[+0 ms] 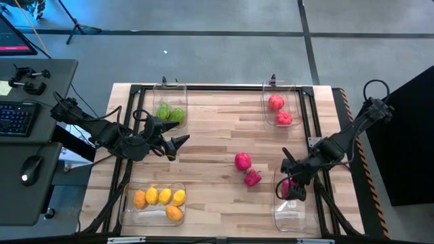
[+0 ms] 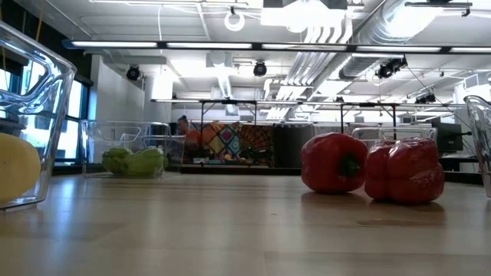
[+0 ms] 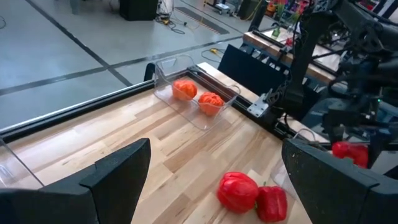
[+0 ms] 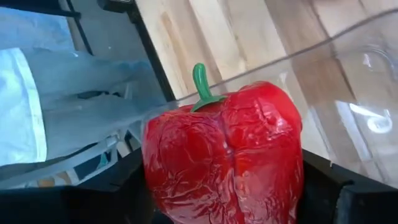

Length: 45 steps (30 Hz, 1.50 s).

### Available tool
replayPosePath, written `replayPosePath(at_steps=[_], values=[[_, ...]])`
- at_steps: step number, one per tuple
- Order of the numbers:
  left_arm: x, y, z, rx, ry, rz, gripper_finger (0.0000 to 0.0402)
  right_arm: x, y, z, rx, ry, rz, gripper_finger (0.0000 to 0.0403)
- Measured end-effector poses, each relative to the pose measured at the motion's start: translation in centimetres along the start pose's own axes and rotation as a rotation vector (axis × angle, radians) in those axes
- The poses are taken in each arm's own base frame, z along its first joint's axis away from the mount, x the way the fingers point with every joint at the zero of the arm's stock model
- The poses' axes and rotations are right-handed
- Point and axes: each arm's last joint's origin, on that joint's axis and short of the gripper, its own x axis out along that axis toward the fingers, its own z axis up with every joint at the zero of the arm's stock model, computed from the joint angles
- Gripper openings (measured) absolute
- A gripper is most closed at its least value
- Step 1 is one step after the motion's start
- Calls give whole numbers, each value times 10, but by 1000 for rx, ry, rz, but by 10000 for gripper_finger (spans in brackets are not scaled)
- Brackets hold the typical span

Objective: Sort produce into baskets
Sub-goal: Put the red bell pepper into the bottom right transparent bin

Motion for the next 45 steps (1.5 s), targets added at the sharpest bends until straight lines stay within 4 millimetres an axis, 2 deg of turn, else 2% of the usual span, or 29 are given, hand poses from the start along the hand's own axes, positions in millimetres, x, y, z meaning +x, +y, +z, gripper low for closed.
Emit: replayPosePath(at_steps=[6, 16, 20, 22, 26, 29, 32, 35, 37, 41, 43, 45], values=[[0, 0, 0, -13, 1, 0, 351, 2, -2, 0, 20, -9, -34, 277], [0, 0, -1, -13, 18, -17, 351, 2, -5, -2, 107, 50, -51, 382], [0, -1, 1, -26, 10, -24, 351, -2, 1, 3, 102, 55, 51, 394], [0, -2, 1, -17, 4, -28, 351, -5, 12, 10, 65, -64, 137, 390], [2, -3, 6, -7, -30, -28, 351, -19, 37, 31, -55, -522, 305, 390], [6, -3, 11, 5, -58, -22, 351, -30, 53, 46, -134, -888, 344, 390], [10, -3, 16, 7, -79, -24, 351, -31, 69, 57, -209, -1114, 356, 390], [13, -2, 20, 6, -83, -33, 351, -19, 79, 69, -347, -1195, 350, 390], [14, -2, 22, 3, -94, -34, 351, -9, 83, 77, -372, -1228, 351, 390], [14, -3, 24, 15, -92, -73, 351, 8, 83, 91, -309, -1258, 346, 390], [13, -4, 26, 6, -79, -123, 351, 16, 79, 97, -301, -1212, 344, 390], [11, -4, 27, 4, -61, -164, 351, 22, 73, 103, -211, -1153, 361, 390]])
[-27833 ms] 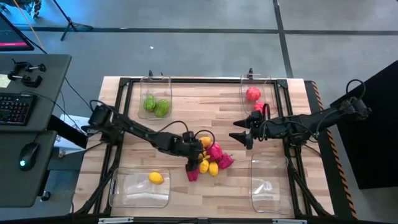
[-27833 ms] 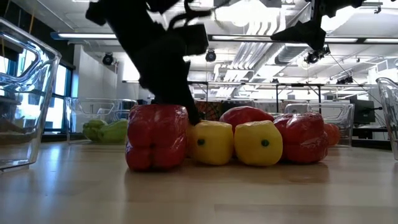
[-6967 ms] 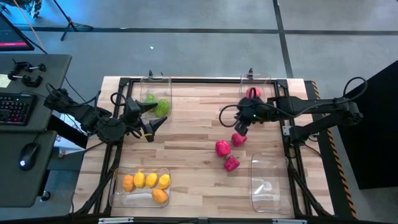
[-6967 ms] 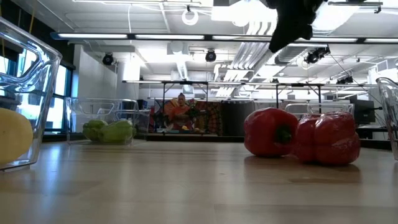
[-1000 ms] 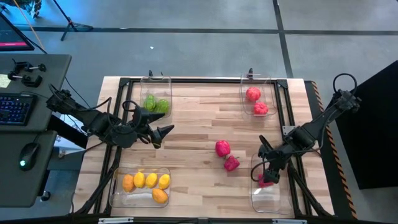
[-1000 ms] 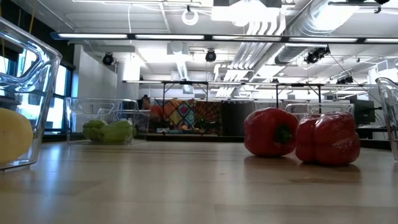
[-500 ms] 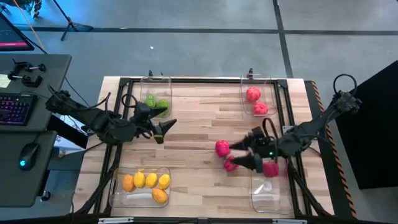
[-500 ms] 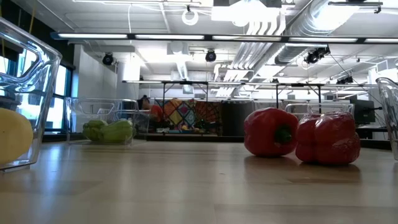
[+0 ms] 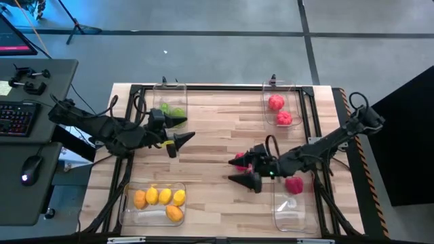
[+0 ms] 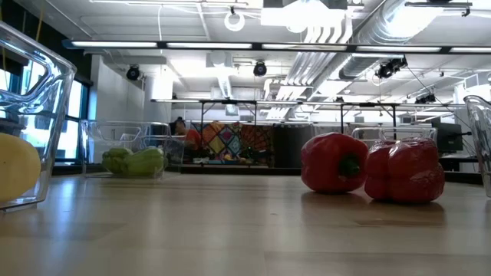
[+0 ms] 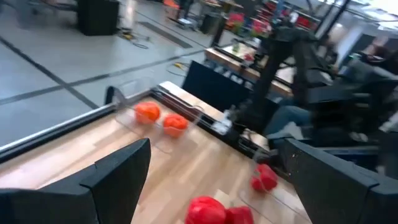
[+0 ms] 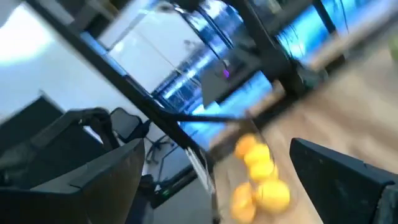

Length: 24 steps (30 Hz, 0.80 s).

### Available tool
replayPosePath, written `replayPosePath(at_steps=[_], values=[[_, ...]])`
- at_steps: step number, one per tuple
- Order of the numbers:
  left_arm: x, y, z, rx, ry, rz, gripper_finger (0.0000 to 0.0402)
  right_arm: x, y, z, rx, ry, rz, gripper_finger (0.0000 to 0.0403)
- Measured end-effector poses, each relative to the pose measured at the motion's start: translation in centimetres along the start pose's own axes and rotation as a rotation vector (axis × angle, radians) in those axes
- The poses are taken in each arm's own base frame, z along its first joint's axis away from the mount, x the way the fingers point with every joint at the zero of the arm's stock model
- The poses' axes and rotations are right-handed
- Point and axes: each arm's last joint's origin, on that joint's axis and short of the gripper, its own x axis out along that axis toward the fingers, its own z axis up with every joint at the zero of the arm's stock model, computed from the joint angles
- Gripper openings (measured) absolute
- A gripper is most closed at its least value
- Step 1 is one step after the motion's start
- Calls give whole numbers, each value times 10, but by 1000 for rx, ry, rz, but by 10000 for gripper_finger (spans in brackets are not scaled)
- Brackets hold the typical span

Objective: Sort produce into baskets
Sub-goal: Put the red bell pepper into the bottom right transparent bin

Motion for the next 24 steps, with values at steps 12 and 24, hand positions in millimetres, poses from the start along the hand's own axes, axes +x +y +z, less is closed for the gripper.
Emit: replayPosePath(at_steps=[12, 24], values=[[-2, -1, 0, -1, 11, -24, 351, 9, -66, 3, 234, 333, -805, 390], [-2, 0, 0, 11, 16, -22, 351, 45, -127, -31, 346, 556, -1121, 390]])
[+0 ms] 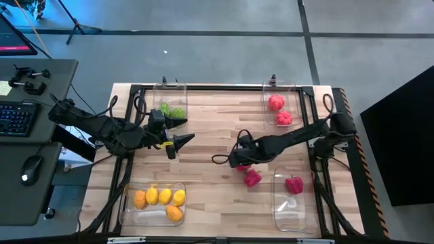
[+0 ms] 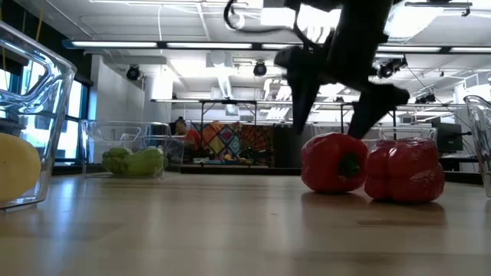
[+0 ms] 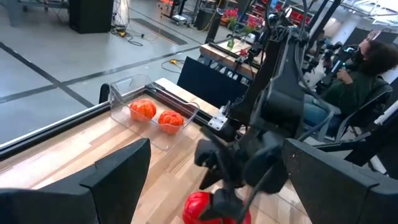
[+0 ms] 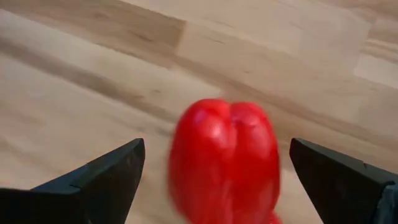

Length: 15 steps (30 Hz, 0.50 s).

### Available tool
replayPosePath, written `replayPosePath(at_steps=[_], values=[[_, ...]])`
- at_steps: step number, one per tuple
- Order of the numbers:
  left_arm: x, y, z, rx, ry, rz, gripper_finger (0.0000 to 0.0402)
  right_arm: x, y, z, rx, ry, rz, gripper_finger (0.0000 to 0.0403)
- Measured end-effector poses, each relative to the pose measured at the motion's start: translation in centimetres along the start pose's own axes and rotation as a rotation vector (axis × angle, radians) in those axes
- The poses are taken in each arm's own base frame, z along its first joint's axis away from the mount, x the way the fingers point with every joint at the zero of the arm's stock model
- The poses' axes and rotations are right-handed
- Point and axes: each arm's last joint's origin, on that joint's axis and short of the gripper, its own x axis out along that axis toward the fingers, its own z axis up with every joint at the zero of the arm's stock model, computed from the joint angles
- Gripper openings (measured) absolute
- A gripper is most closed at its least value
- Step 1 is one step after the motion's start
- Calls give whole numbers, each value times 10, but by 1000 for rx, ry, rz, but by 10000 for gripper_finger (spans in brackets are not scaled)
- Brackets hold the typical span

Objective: Sort produce into baskets
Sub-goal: Put the red bell pepper into the bottom right transparent bin

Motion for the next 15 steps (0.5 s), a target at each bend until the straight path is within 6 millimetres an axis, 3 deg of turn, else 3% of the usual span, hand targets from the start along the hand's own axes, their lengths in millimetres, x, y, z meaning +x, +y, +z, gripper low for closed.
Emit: replayPosePath(at_steps=[10, 15], values=[[0, 0, 0, 20, 12, -19, 351, 55, -1, -14, -33, 110, -151, 389], [0, 0, 0, 20, 14, -23, 351, 54, -1, -18, -42, 105, -158, 344]])
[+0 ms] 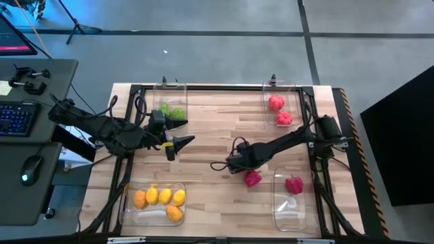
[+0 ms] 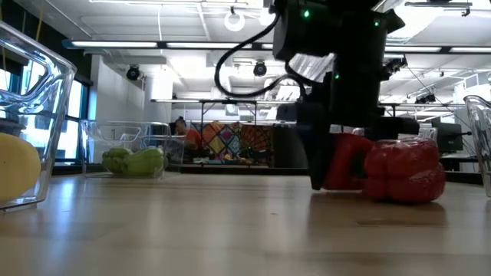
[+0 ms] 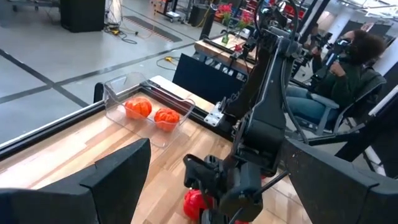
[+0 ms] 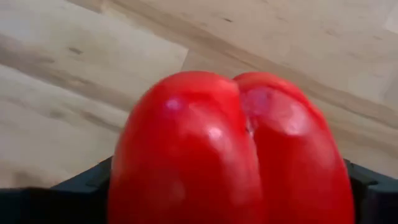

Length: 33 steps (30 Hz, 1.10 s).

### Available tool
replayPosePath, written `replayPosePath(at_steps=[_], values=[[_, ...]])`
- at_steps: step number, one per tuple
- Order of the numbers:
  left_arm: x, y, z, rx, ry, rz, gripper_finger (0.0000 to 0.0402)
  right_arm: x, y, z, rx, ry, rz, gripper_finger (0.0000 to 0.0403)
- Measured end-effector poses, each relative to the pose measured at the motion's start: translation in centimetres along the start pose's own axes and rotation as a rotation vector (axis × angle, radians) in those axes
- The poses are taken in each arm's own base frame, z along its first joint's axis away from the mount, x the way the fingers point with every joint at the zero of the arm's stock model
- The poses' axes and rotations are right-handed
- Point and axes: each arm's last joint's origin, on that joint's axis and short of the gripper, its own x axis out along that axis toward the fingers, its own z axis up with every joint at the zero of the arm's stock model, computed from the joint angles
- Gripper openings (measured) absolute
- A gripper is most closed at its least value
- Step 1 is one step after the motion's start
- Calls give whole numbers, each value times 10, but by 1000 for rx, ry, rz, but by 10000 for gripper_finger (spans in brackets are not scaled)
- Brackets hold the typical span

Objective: Sort produce into baskets
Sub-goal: Put the red bell pepper into the bottom right transparent bin

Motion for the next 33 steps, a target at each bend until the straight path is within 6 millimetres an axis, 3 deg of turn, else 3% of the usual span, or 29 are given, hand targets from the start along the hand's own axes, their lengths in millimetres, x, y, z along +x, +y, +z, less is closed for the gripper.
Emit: replayPosePath(at_steps=[2, 4, 9, 12, 15, 20, 25, 29, 33], values=[[-1, 1, 0, 1, 2, 0, 351, -9, -1, 1, -2, -8, 19, 304], [-2, 1, 1, 4, 1, -1, 351, -29, -3, 4, -34, -40, 35, 297], [-4, 2, 2, 14, -2, -2, 351, -109, -17, 13, -222, -200, 109, 297], [-4, 3, 2, 18, 2, -1, 351, -153, -38, -1, -353, -229, 160, 297], [-4, 3, 2, 19, 5, 0, 351, -181, -65, -25, -448, -157, 220, 297], [-4, 3, 2, 0, 4, -1, 351, -193, -101, -75, -501, 147, 259, 315], [-4, 3, 2, -20, 1, 3, 351, -190, -121, -117, -445, 214, 200, 357], [-4, 3, 2, -28, -1, 6, 351, -191, -131, -134, -377, 231, 174, 365], [-4, 4, 3, -46, -3, 9, 351, -191, -133, -138, -366, 230, 173, 367]])
